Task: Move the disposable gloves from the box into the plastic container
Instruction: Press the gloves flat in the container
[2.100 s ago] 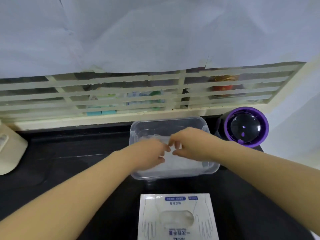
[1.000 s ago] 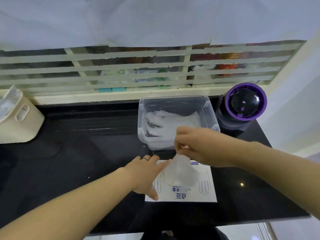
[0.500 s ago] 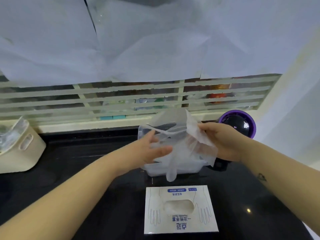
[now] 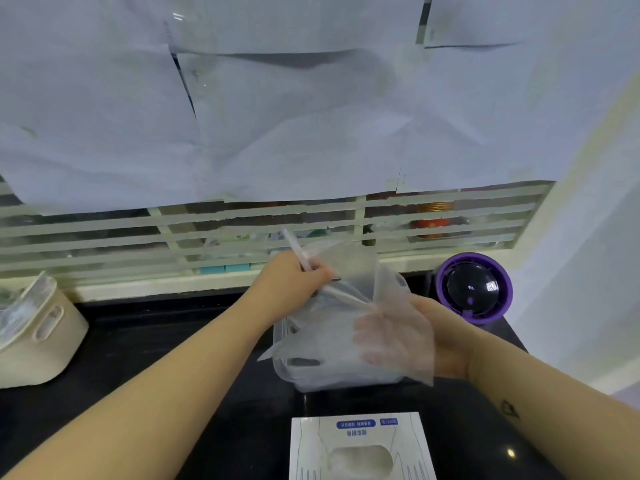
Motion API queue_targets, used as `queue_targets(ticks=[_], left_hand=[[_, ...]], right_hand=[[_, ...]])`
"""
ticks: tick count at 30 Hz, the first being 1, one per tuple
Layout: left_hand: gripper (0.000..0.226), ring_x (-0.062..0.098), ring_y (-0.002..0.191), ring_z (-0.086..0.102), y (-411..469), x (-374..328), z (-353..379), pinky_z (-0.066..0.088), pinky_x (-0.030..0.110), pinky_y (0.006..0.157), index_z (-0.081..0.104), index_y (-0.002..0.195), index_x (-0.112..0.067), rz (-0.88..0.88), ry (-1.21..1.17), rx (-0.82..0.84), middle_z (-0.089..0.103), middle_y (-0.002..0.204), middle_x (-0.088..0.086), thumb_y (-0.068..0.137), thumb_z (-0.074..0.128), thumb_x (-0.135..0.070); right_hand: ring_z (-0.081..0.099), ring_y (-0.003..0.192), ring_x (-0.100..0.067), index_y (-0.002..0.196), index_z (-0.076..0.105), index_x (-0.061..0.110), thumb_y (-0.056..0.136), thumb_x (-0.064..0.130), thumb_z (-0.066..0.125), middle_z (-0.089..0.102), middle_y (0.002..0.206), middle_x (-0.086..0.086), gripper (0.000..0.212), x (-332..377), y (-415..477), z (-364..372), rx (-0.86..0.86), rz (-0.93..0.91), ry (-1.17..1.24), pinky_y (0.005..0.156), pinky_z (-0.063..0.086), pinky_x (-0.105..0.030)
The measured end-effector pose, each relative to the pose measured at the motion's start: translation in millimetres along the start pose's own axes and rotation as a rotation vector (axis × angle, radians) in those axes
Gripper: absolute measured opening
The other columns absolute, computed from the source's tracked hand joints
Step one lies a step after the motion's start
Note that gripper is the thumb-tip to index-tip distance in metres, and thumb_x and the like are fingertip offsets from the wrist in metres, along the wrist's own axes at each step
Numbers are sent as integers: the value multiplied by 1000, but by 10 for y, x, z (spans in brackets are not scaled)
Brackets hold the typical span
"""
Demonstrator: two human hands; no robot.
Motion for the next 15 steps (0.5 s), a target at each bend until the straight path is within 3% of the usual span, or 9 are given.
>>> queue_targets(ticks=[2,3,5,7,10,12,15], left_hand=[[27,17,65,55,77,45,-32,46,25,64,66,84,3,-4,28,-40,59,71,10,93,58,-21],[25,12,60,50,115,63,-56,43,20,59,65,81,2,-6,45,-70,55,67,5,93,58,-20],[27,10,57,46,178,95,-106,39,14,51,64,84,6,-3,45,-131,53,66,5,92,58,-19],[31,9,52,42,236,90,-152,36,12,46,64,88,9,22,34,-182,50,63,7,93,57,-21],[33,9,50,41,306,24,-198,35,15,46,64,87,10,82,28,-249,51,61,19,94,56,-21],[32,15,59,47,337,-30,-205,37,14,49,64,86,11,124,18,-270,60,74,28,94,56,-20],[28,16,64,49,355,-88,-215,37,10,53,64,83,5,168,1,-268,62,74,12,94,57,-20]], right_hand=[[49,123,-37,130,59,12,94,51,42,54,135,-20,56,77,7,-42,-10,-46,11,108,34,-55],[52,123,-35,131,57,14,88,61,42,57,133,-17,66,112,12,-91,-31,-56,16,105,39,-56],[63,112,-30,129,55,20,70,73,59,65,124,-10,80,167,6,-187,-57,-96,-49,92,50,-53],[65,108,-22,125,55,30,56,67,78,66,120,-1,82,207,-13,-150,-29,-128,-250,88,54,-48],[60,116,-19,133,49,31,67,57,73,60,128,3,75,168,82,-34,-37,-106,-499,95,52,-43],[62,112,-21,127,57,23,70,55,74,65,122,-1,67,186,195,9,-93,-106,-478,96,52,-43],[65,104,-23,114,65,14,73,47,68,71,110,-7,53,323,380,-4,-166,-60,-406,90,52,-38]])
Point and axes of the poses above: each hand's wrist, its own y-axis towards the middle knuckle, its own z-axis out of the palm, x = y × z, the point moved 4 cm from there along y, towards the middle knuckle
